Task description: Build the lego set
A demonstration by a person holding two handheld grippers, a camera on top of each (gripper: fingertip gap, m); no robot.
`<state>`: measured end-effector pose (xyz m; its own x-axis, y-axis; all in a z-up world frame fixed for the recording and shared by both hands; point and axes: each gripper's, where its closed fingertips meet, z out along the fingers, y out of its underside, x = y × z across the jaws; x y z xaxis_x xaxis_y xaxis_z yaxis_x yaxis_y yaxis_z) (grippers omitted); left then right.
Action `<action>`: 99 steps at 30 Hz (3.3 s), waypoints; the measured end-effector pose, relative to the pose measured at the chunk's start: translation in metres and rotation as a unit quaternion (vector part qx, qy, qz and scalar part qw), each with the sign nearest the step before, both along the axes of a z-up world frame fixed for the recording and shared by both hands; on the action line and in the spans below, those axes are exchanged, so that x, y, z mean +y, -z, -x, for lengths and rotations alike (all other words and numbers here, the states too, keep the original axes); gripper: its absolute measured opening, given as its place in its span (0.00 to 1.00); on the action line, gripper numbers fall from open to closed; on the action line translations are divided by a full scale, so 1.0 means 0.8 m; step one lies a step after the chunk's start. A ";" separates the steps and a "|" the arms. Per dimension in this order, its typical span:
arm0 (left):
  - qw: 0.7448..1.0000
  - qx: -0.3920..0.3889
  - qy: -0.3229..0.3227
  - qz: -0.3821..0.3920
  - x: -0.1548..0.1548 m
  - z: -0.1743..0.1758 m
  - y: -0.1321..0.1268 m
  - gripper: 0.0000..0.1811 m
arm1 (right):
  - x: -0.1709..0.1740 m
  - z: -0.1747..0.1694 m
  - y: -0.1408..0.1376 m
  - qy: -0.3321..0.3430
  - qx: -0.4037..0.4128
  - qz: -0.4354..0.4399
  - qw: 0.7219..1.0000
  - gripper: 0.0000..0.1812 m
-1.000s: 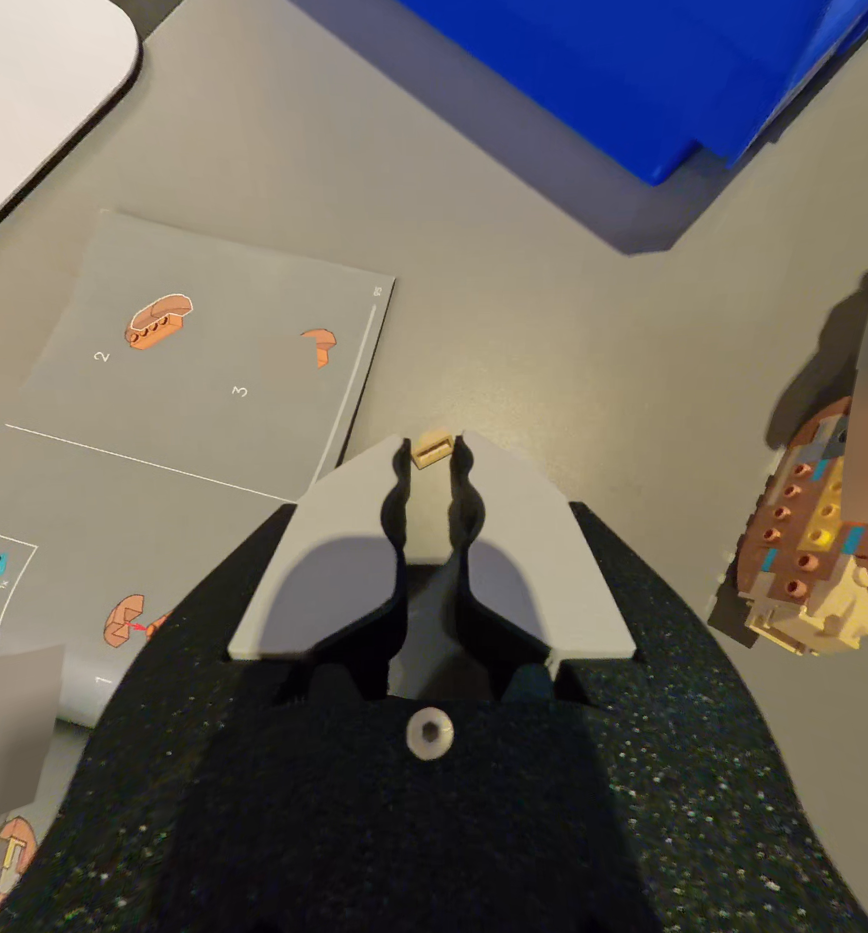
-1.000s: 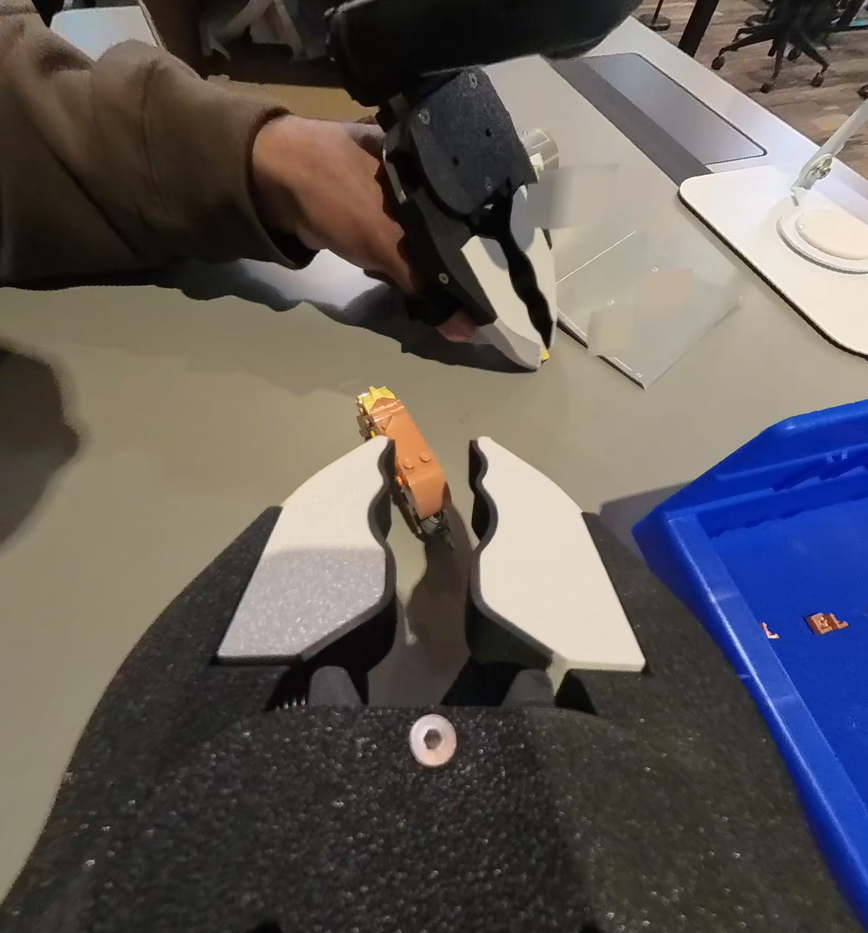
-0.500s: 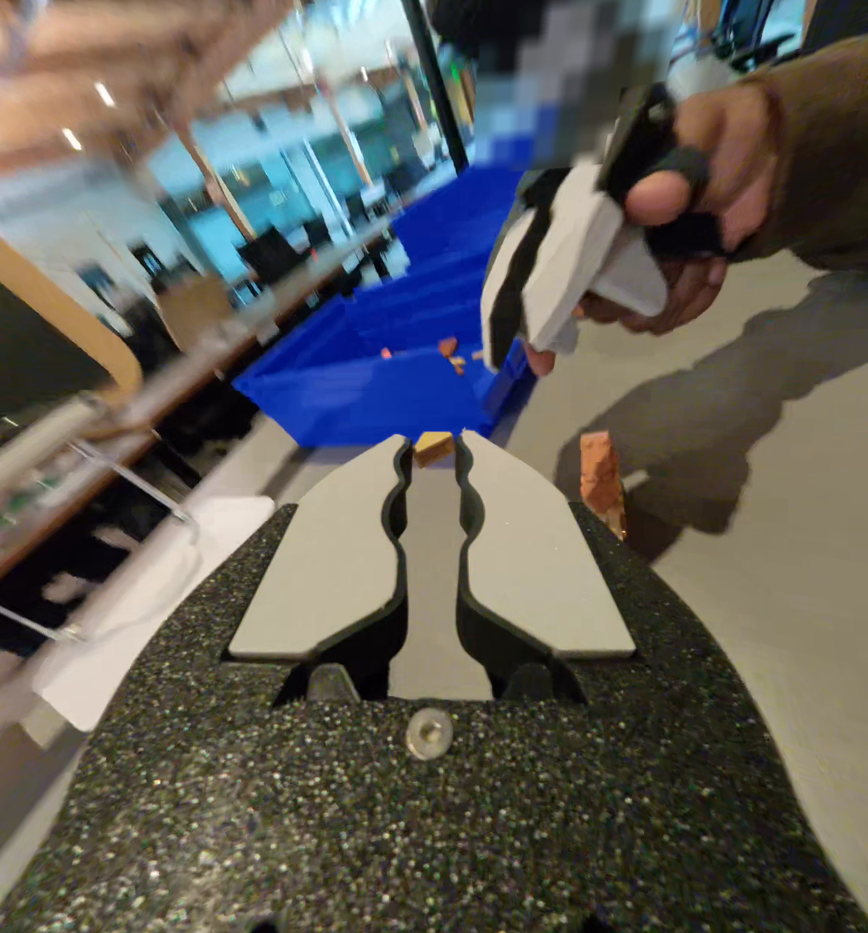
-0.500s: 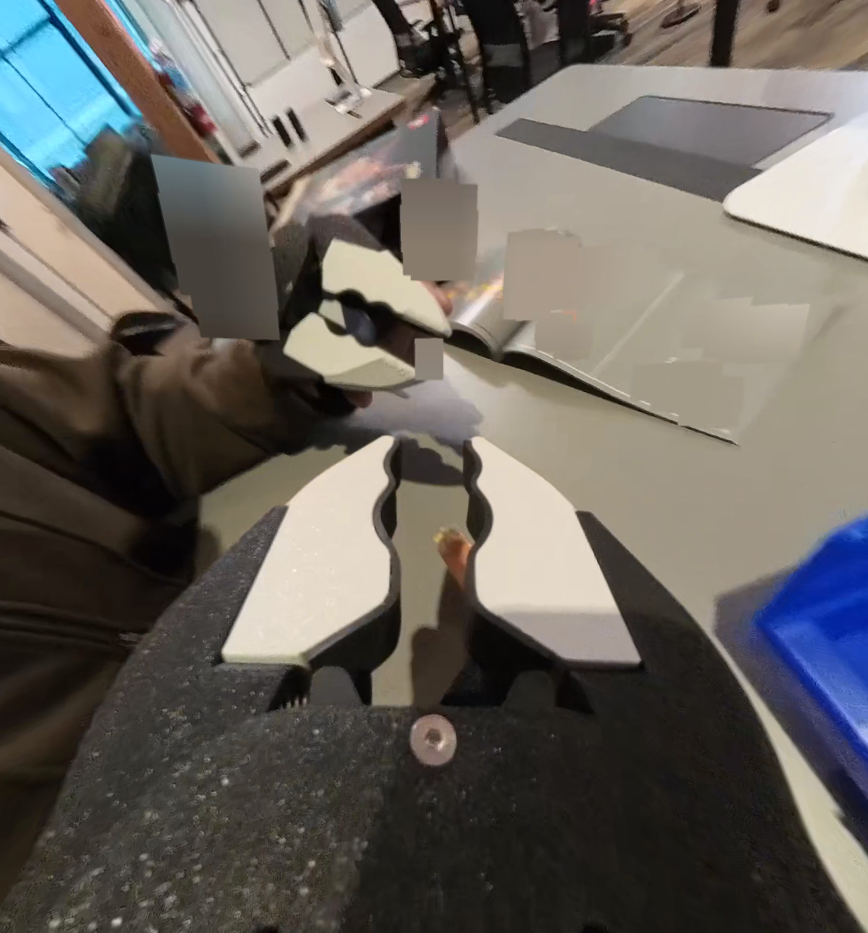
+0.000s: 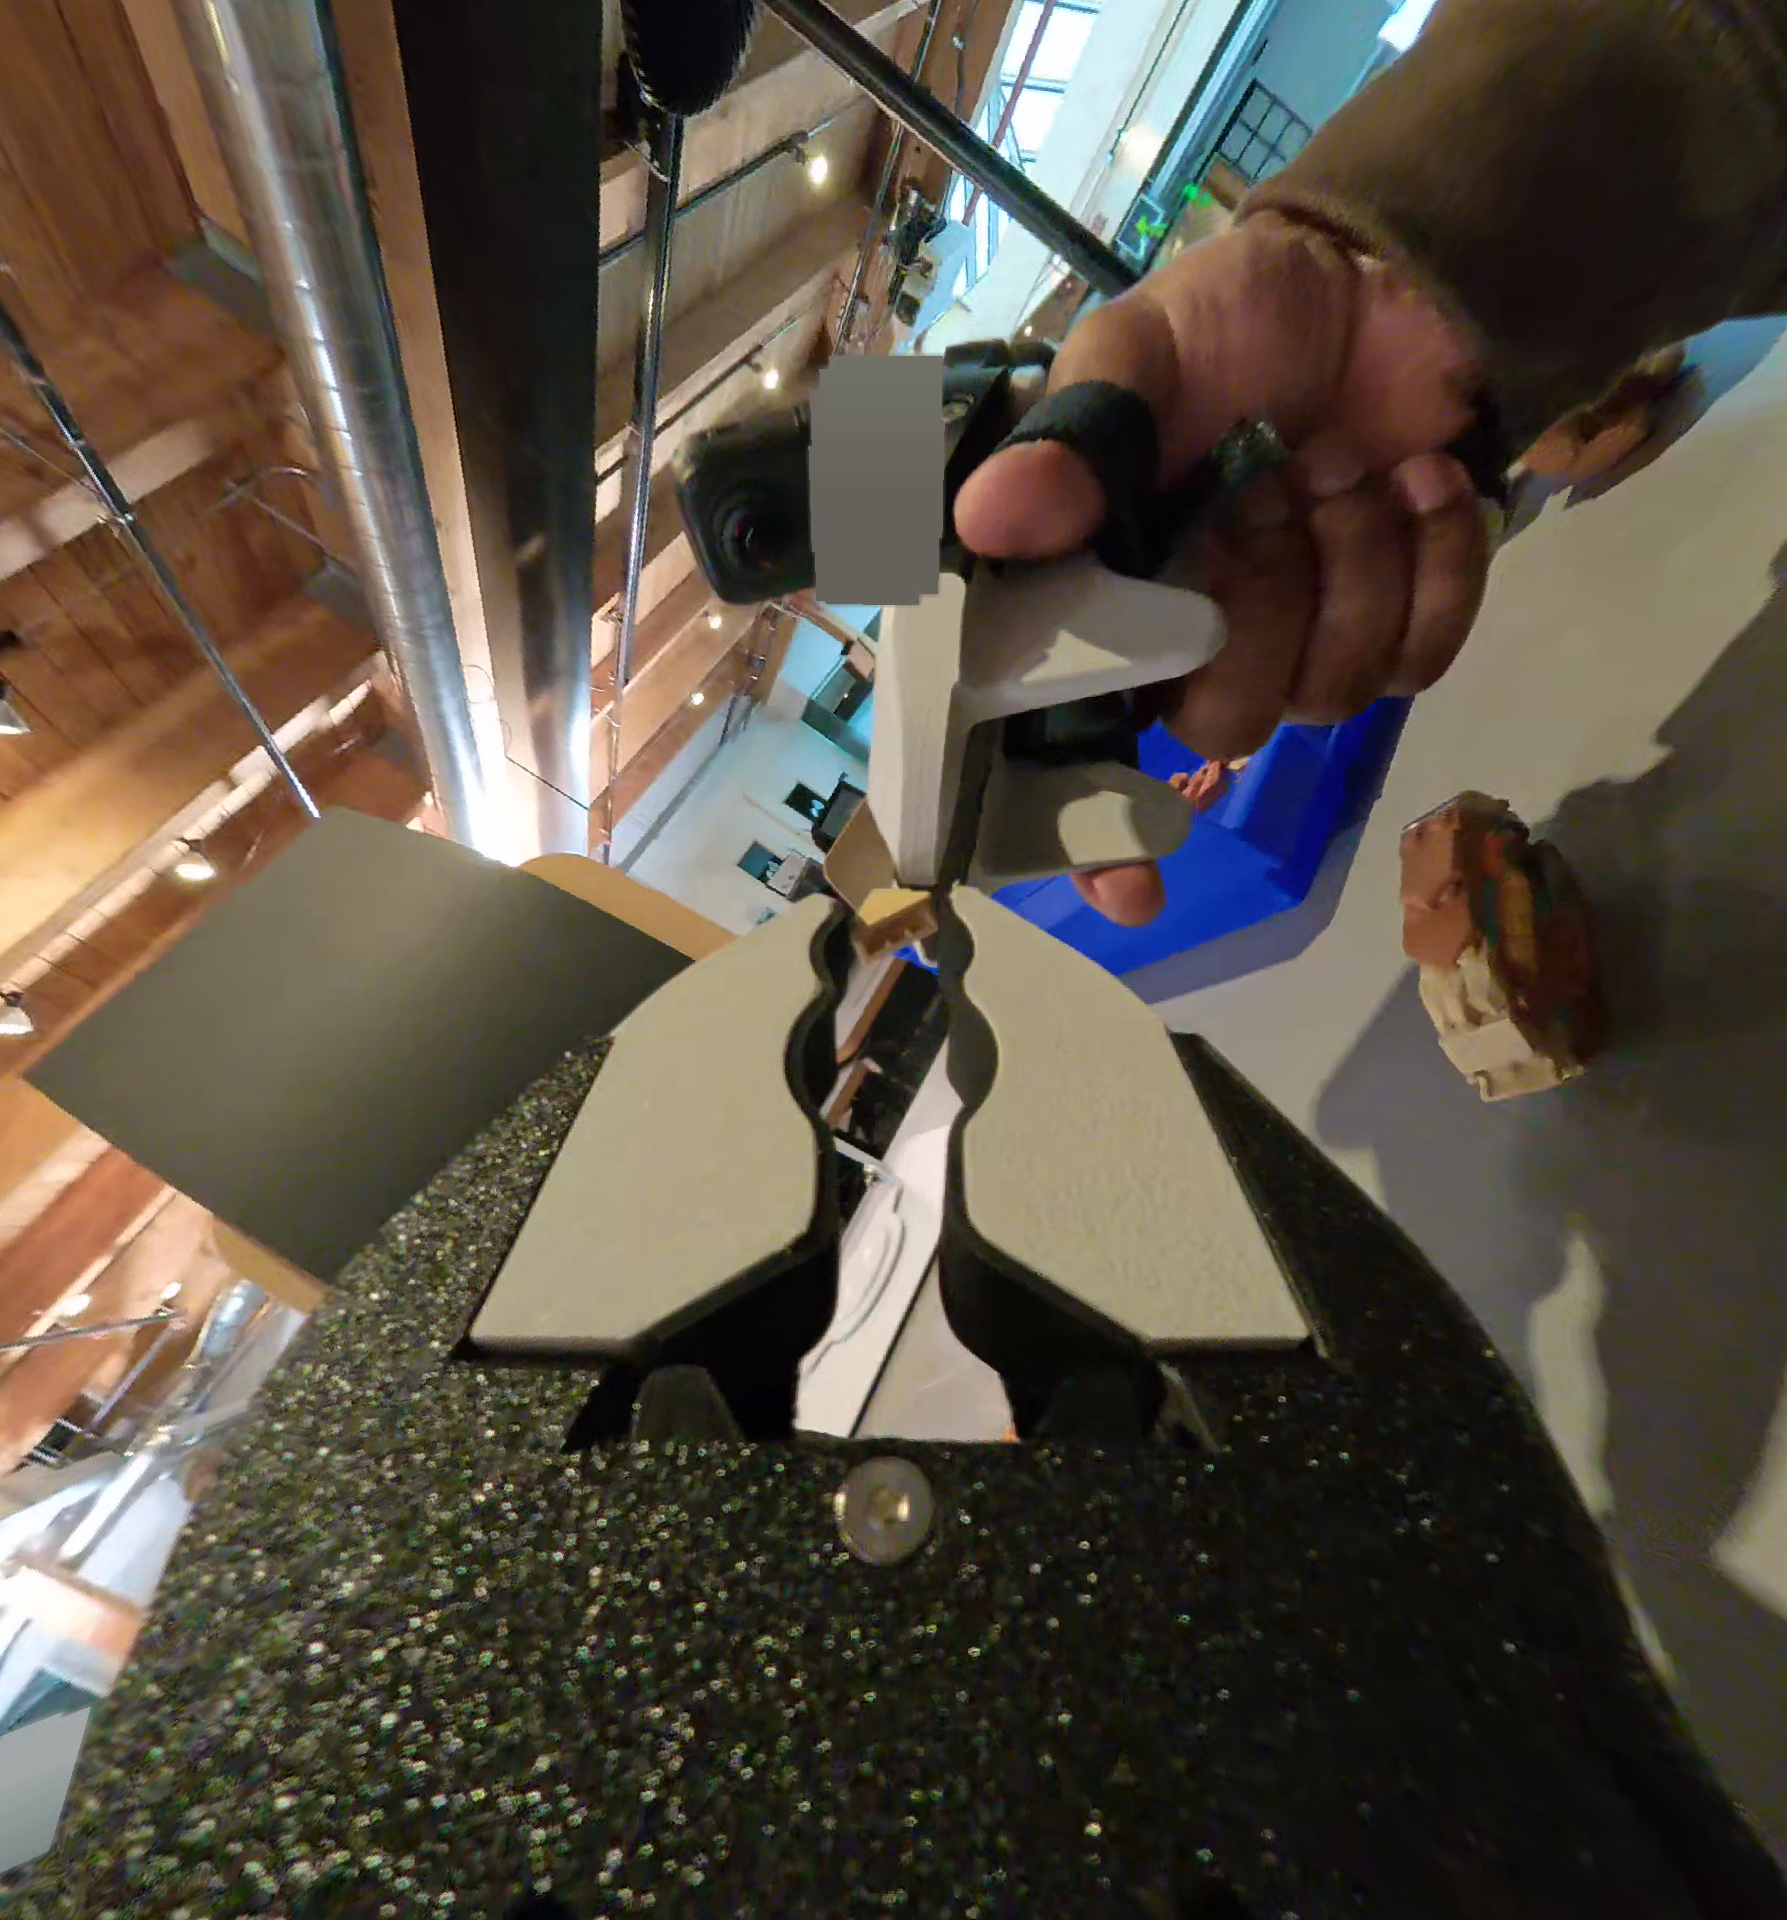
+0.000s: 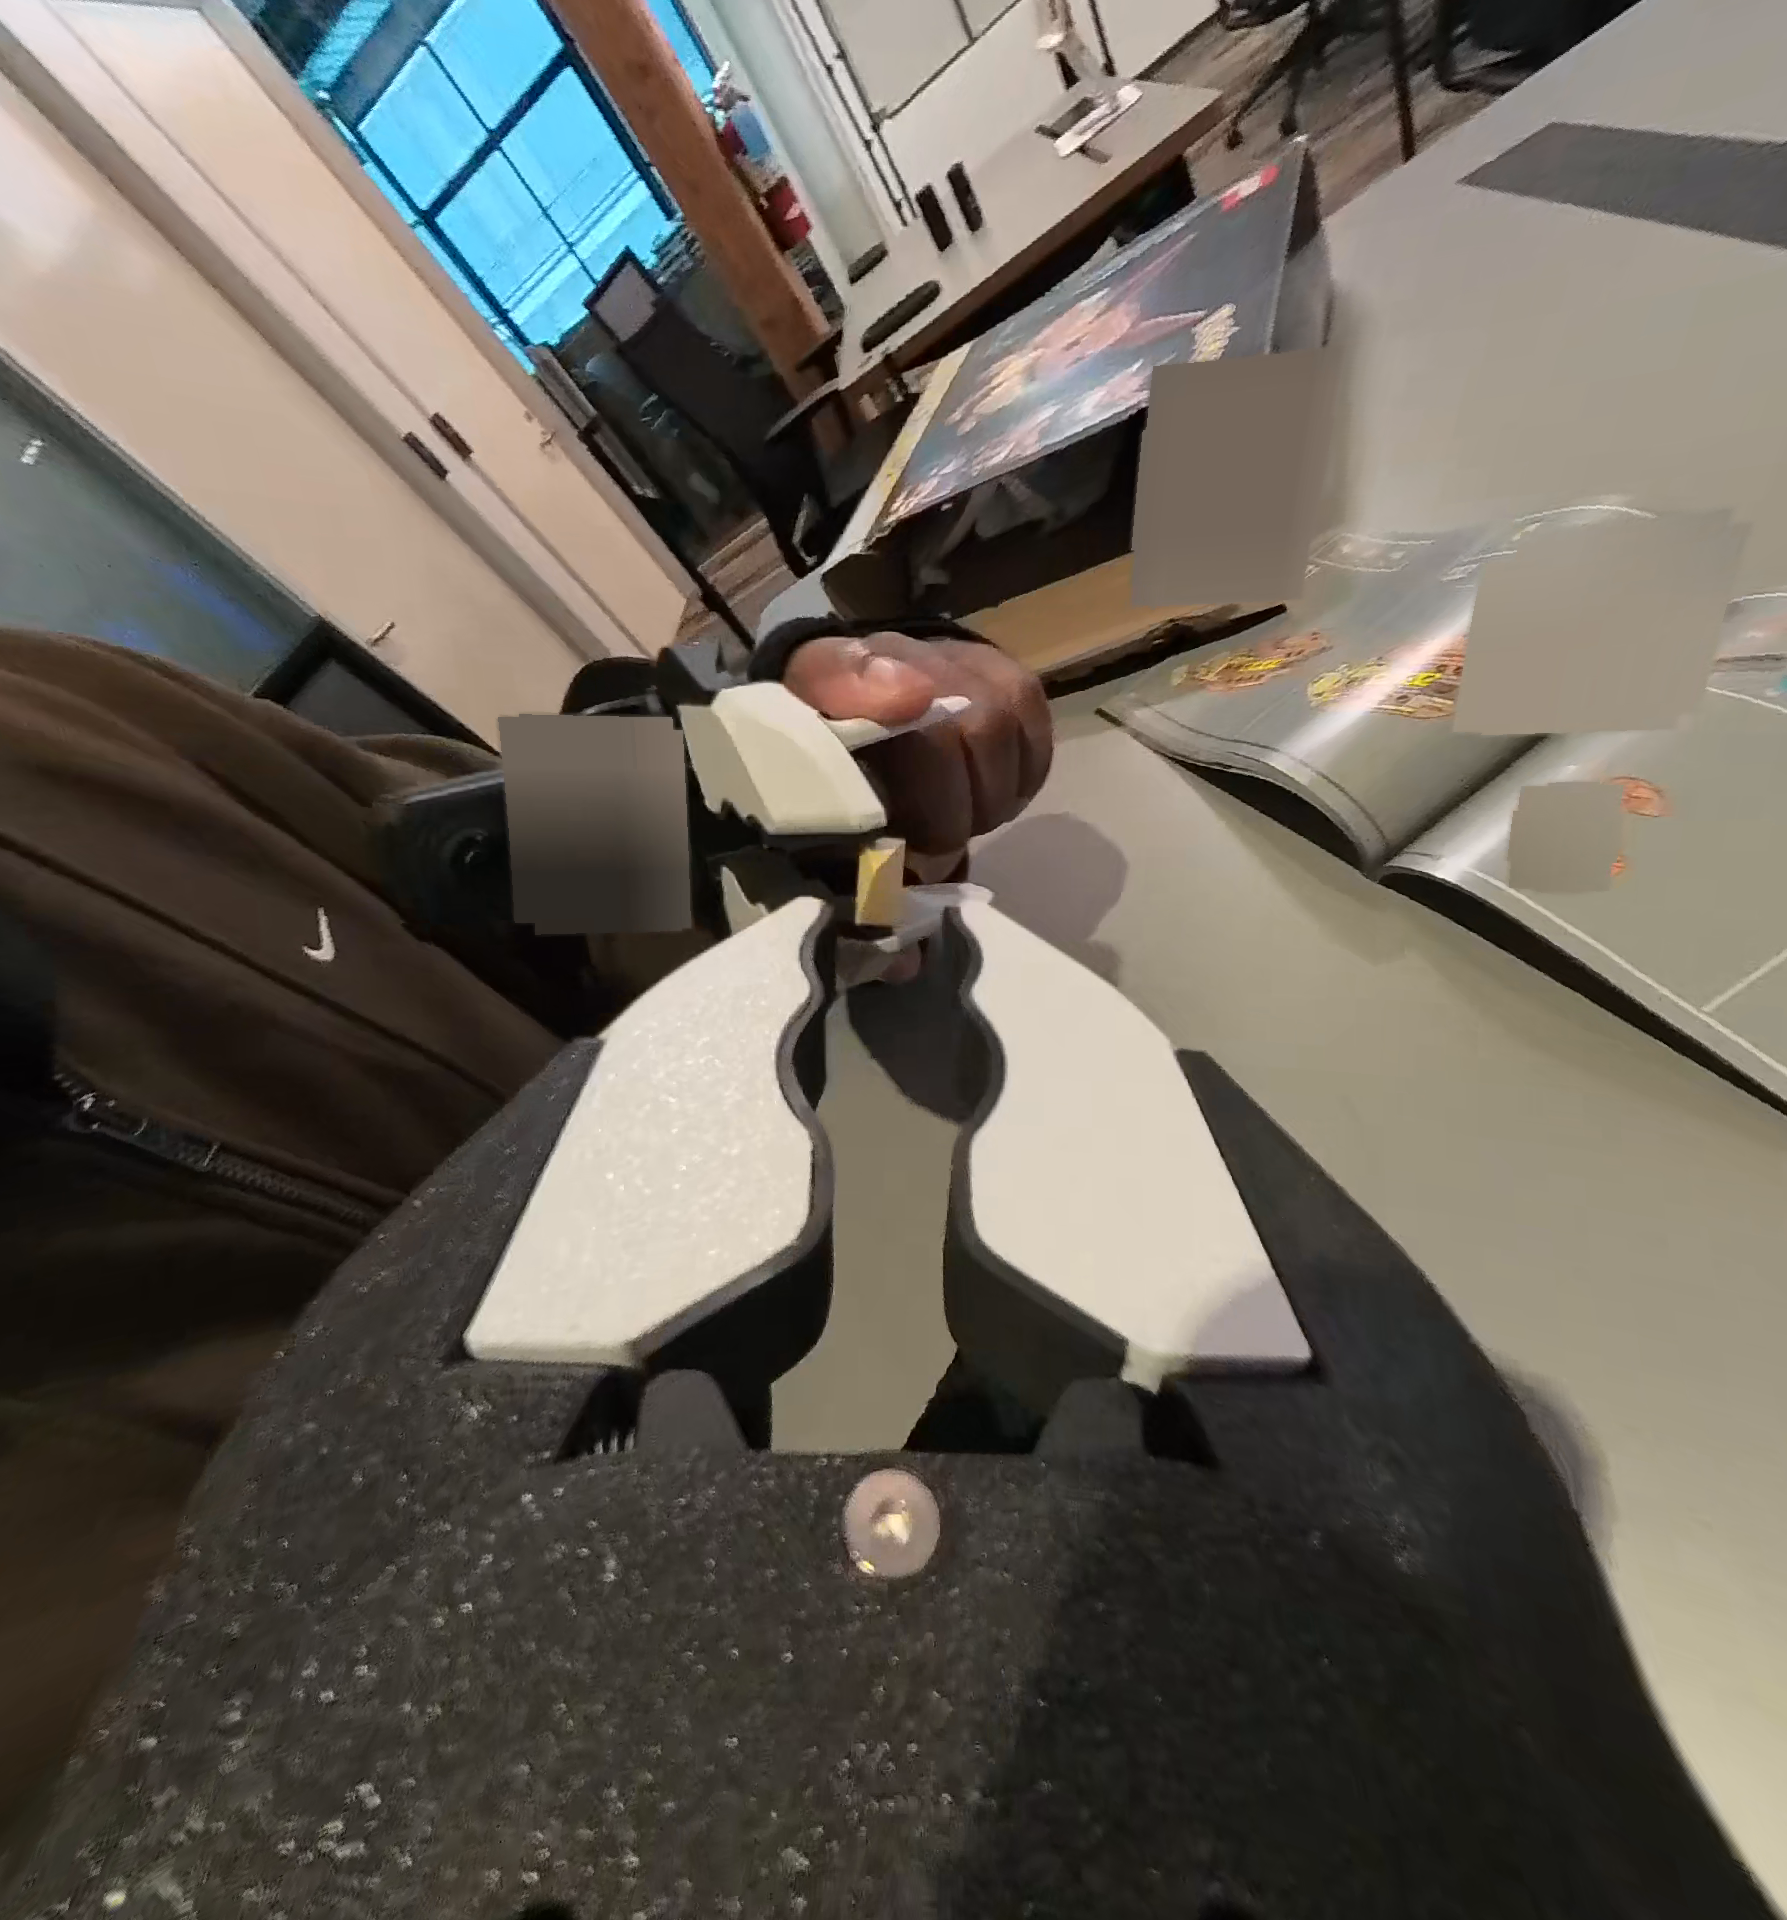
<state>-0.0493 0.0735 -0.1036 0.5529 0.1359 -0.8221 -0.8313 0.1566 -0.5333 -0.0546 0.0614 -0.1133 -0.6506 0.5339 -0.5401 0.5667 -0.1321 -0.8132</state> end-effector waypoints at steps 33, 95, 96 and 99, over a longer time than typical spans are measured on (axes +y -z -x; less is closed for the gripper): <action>0.889 -0.208 0.307 0.268 -0.036 -0.040 0.032 0.10 | -0.023 -0.064 0.054 -0.233 0.036 -0.168 0.957 0.04; 0.440 -0.826 0.344 0.075 0.023 0.039 0.019 0.04 | 0.032 0.037 0.006 0.258 0.317 -0.402 0.820 0.13; 0.437 -0.828 0.344 0.076 0.024 0.038 0.020 0.04 | 0.032 0.037 0.006 0.261 0.317 -0.401 0.819 0.13; 0.432 -0.830 0.345 0.081 0.026 0.033 0.023 0.04 | 0.032 0.038 0.007 0.264 0.317 -0.403 0.817 0.13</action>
